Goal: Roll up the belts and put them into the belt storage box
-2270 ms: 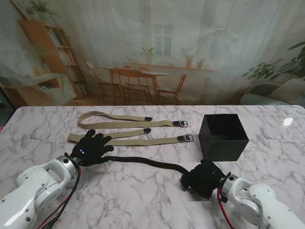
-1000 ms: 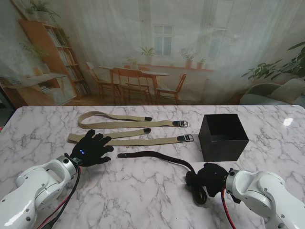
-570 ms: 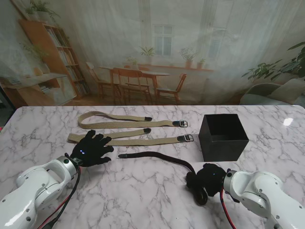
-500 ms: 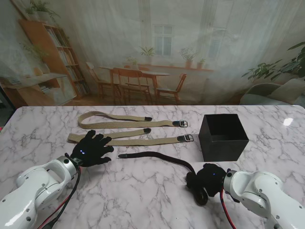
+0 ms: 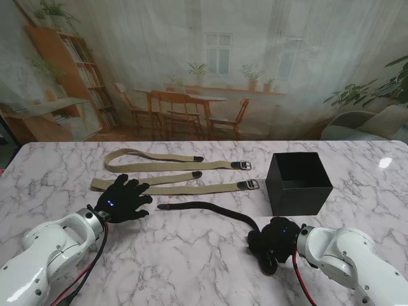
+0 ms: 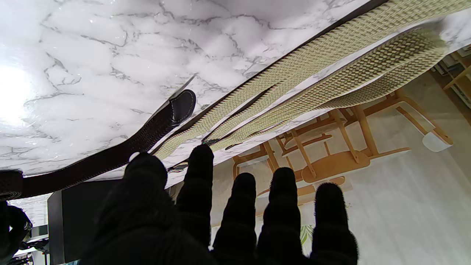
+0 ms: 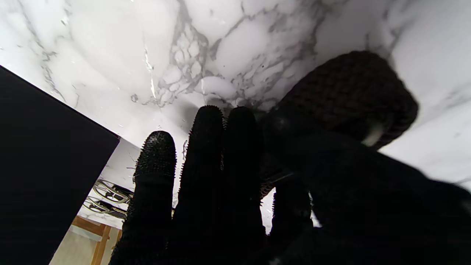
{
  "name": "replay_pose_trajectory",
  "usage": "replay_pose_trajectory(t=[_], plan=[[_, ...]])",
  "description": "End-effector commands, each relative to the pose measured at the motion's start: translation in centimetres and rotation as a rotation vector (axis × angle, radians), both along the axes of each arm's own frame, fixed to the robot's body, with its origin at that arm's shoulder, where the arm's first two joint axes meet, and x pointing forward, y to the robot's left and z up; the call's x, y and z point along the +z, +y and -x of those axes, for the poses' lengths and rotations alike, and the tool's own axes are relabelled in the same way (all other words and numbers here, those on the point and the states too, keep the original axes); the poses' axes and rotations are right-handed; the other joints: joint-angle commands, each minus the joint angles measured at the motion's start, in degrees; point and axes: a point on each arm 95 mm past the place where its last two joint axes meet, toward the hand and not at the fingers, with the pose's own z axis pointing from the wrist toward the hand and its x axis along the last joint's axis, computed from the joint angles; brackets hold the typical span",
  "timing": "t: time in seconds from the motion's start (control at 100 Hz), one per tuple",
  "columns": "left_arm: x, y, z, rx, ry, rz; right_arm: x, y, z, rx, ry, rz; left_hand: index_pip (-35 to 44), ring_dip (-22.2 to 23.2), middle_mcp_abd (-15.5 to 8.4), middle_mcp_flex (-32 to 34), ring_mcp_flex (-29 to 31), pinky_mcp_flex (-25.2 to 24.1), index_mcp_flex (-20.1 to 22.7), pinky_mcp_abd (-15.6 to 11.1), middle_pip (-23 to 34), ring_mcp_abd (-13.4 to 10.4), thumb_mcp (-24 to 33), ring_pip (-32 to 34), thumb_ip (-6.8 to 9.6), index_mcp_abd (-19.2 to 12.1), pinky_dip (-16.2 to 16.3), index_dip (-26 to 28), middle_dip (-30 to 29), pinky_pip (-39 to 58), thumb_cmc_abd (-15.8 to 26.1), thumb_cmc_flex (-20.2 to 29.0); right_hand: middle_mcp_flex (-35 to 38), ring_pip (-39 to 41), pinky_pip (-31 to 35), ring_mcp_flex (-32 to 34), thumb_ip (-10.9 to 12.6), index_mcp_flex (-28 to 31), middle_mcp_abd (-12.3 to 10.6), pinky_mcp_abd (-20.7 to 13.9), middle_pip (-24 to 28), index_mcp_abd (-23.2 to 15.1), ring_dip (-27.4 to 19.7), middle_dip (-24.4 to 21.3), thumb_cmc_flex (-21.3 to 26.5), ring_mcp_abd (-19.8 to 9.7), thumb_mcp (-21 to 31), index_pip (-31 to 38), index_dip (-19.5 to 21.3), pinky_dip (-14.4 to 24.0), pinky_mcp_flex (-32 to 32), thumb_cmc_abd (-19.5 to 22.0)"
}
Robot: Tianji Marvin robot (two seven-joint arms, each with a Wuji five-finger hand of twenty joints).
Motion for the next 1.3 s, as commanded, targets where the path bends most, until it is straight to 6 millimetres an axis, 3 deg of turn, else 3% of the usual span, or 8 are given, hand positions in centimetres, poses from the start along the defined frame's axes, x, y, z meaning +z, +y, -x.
replay_pose_trajectory(t=[0.0,0.11,0.24,0.44,0.58,0.71,1.02,1.29], plan=[[-0.2,0.0,0.0,0.003,0.016,-0.008,-1.8,-0.5,0.6,0.000,0.023,0.022,0.45,-0.13,0.70,-1.34,0.79,-1.04,0.82,2.17,-0.67,0.31,-0.61,-0.65,-1.11,0.35,-1.13,0.56,0.47,-1.86,0.97,1.23,-2.90,3.77,1.78,1.36,-0.78,8.42,-3.20,2.48,0.68,-2.18,1.98,1.83,-5.89,-0.05,-1.37,6.25,1.71,0.72,-0.93,-0.61],[-0.2,0.0,0.0,0.004,0.015,-0.007,-2.0,-0.4,0.7,0.002,0.004,0.020,0.46,-0.13,0.65,-1.38,0.79,-1.09,0.85,2.16,-0.68,0.29,-0.63,-0.65,-1.11,0.24,-1.14,0.56,0.47,-1.90,0.98,1.17,-11.84,2.68,1.10,-4.78,-3.04,9.76,1.41,6.98,1.90,-10.16,2.61,0.04,-9.54,2.66,-5.16,14.35,-0.86,3.33,-4.78,3.46],[-0.2,0.0,0.0,0.004,0.015,-0.007,-2.1,-0.3,0.9,-0.022,0.028,-0.008,0.44,-0.13,0.69,-1.40,0.78,-1.07,0.84,2.20,-0.69,0.28,-0.63,-0.66,-1.11,0.29,-1.13,0.53,0.47,-1.89,0.98,1.15,-26.01,0.12,-0.82,-13.43,-2.80,13.93,7.71,9.96,-3.54,-12.19,-1.28,-7.63,-9.14,5.34,-5.63,19.54,0.34,5.45,-8.57,3.72],[-0.3,0.0,0.1,0.006,0.014,-0.007,-2.3,-0.1,1.0,-0.045,0.049,-0.069,0.48,-0.12,0.63,-1.37,0.77,-1.06,0.88,2.13,-0.67,0.25,-0.63,-0.65,-1.11,0.30,-1.13,0.55,0.47,-1.92,1.02,1.11,-35.49,-9.00,-6.27,-20.43,-2.79,19.43,10.01,13.91,-10.73,-8.54,-10.41,-17.17,-8.62,9.26,-4.56,25.08,-7.61,2.58,-12.10,3.29],[-0.3,0.1,0.1,0.007,0.014,-0.007,-2.6,0.1,0.9,-0.076,0.062,-0.111,0.49,-0.13,0.64,-1.40,0.73,-1.09,0.87,2.16,-0.69,0.29,-0.63,-0.67,-1.12,0.31,-1.14,0.56,0.47,-1.95,1.04,1.13,-36.22,-10.62,-7.94,-21.88,-2.85,18.41,10.15,15.19,-13.09,-3.60,-12.53,-18.48,-8.64,9.96,-4.04,28.54,-8.95,0.21,-13.48,3.57],[-0.3,0.1,0.1,0.006,0.015,-0.008,-2.8,0.2,0.8,-0.111,0.029,-0.163,0.53,-0.13,0.62,-1.36,0.80,-1.04,0.92,2.14,-0.67,0.26,-0.63,-0.64,-1.12,0.26,-1.13,0.59,0.47,-1.94,0.99,1.14,-36.18,-10.30,-7.61,-22.05,-2.99,16.23,13.59,16.91,-11.24,-0.35,-13.33,-17.66,-10.28,10.42,-4.11,33.29,-9.52,-1.48,-14.01,4.46],[-0.4,0.1,0.1,0.006,0.016,-0.009,-2.6,-0.1,0.7,-0.174,-0.055,-0.206,0.54,-0.13,0.67,-1.39,0.72,-1.08,0.92,2.17,-0.68,0.33,-0.63,-0.67,-1.12,0.25,-1.13,0.60,0.47,-1.97,0.93,1.16,-27.65,-8.24,-6.58,-19.23,-2.25,17.55,9.79,18.27,-8.77,1.94,-12.66,-16.80,-10.50,9.33,-5.86,36.25,-11.64,-2.35,-13.90,4.62],[-0.4,0.1,0.1,0.004,0.014,-0.008,-2.8,0.0,0.3,-0.214,-0.159,-0.281,0.57,-0.13,0.61,-1.36,0.73,-1.07,0.97,2.19,-0.66,0.26,-0.61,-0.67,-1.11,0.24,-1.11,0.62,0.48,-1.95,0.96,1.16,-1.09,0.41,-4.25,-5.19,-2.36,17.88,-1.16,17.64,3.49,-2.37,-3.60,-8.16,-8.93,2.78,-9.31,33.18,-11.54,-1.70,-11.19,5.28]])
